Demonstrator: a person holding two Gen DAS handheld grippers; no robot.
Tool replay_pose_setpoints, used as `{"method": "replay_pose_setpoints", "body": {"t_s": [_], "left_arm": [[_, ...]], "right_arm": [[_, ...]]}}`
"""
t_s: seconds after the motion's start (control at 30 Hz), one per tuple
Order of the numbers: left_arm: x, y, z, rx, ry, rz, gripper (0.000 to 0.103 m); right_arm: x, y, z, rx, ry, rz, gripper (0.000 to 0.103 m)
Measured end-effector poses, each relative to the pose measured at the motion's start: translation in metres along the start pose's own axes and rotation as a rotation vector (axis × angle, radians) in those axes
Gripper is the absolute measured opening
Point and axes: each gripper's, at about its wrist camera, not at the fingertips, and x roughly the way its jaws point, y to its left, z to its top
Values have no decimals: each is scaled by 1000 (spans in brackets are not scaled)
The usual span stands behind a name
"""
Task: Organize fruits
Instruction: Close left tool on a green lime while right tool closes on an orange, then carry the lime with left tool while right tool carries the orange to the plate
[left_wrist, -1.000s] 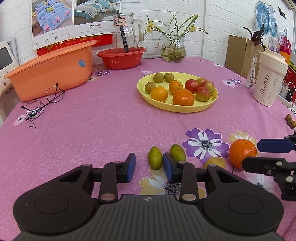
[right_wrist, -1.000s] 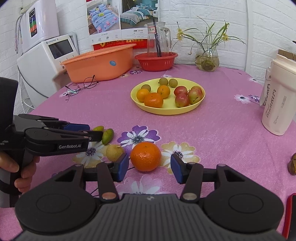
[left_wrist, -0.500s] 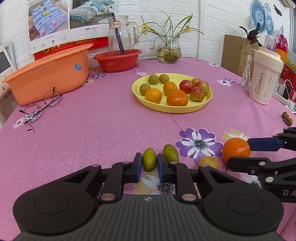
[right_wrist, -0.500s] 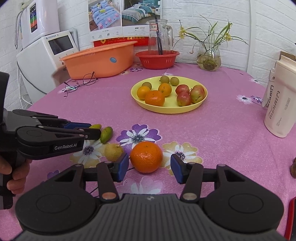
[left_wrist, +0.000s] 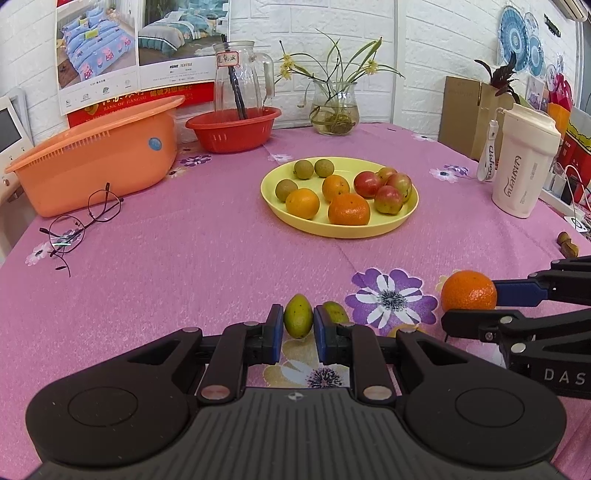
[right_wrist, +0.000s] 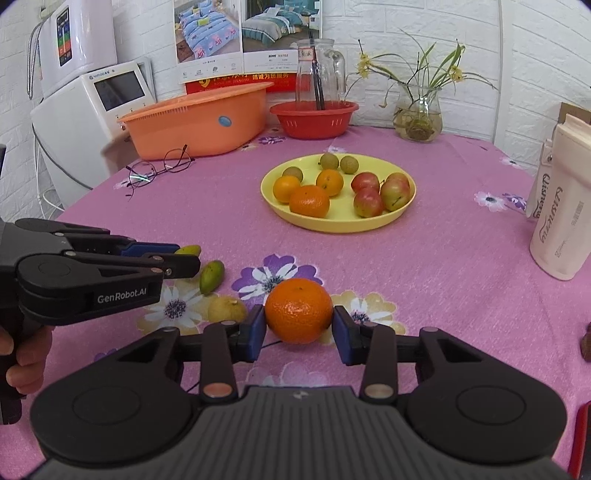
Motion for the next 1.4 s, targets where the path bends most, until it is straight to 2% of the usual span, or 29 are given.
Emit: {"method": "replay_pose_setpoints", "body": {"t_s": [0.53, 0.9, 1.4], "left_arm": [[-5, -8, 20, 22, -46, -13, 16], [-1, -17, 42, 36, -73, -26, 16], [35, -16, 87, 15, -81, -18, 16]], "right_arm": [[-5, -10, 23, 20, -63, -18, 77], [-5, -21, 54, 51, -133, -34, 77], [23, -42, 84, 74, -121, -61, 77]]}}
